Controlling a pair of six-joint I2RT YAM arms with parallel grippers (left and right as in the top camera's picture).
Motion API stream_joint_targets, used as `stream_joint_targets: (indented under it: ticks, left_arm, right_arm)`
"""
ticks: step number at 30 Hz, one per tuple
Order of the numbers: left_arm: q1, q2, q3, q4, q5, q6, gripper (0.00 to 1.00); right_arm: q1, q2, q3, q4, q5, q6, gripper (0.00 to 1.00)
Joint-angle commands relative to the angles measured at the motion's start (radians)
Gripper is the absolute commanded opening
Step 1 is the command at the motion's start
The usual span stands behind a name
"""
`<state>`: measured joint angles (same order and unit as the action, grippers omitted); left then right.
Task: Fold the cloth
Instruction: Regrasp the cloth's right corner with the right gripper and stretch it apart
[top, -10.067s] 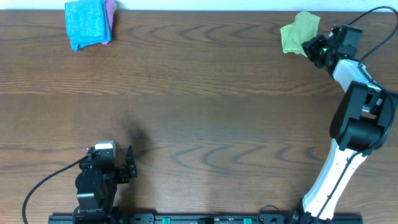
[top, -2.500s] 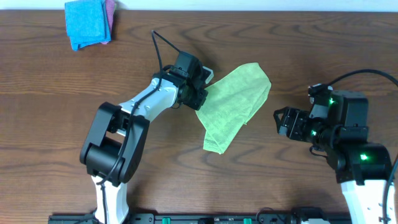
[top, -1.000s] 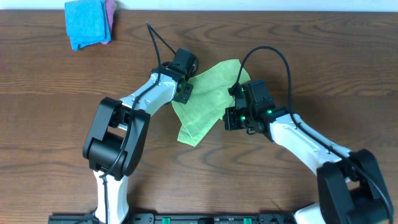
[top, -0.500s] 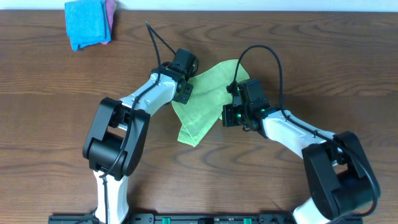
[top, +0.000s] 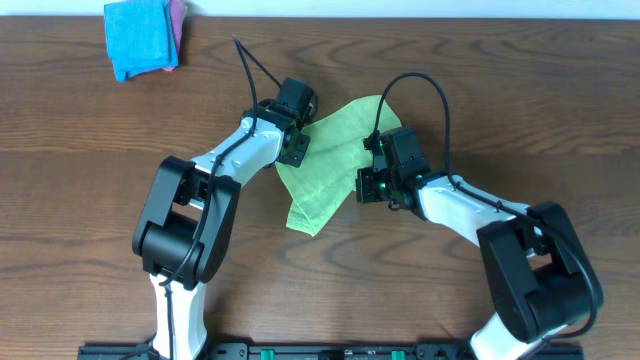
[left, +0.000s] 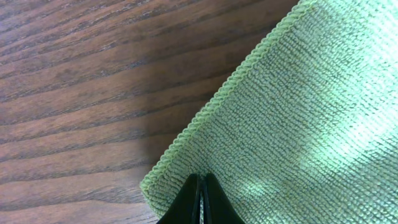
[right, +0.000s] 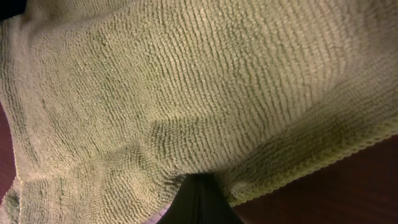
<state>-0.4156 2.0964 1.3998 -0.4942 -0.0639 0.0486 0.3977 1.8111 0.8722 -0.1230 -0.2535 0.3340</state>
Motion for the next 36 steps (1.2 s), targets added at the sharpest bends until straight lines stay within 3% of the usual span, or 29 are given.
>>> stream_joint_targets:
  ticks: [1,16,30,36]
  left_arm:
    - [0.004,0.052,-0.045,-0.040,0.034,-0.012,0.06]
    - [0.154,0.052,-0.045,-0.112,-0.101,-0.011,0.06]
    - [0.233,0.052,-0.034,-0.093,-0.100,0.011,0.06]
    - [0.231,0.031,0.076,-0.172,-0.092,-0.007,0.06]
  right_arm:
    - [0.008,0.026,0.005,-0.052,0.049,0.029,0.02]
    - [-0.159,0.026,0.134,-0.465,0.269,-0.040,0.01]
    - [-0.222,0.026,0.306,-0.540,0.271,-0.088,0.01]
    - [-0.209,0.026,0.440,-0.592,0.169,-0.134,0.01]
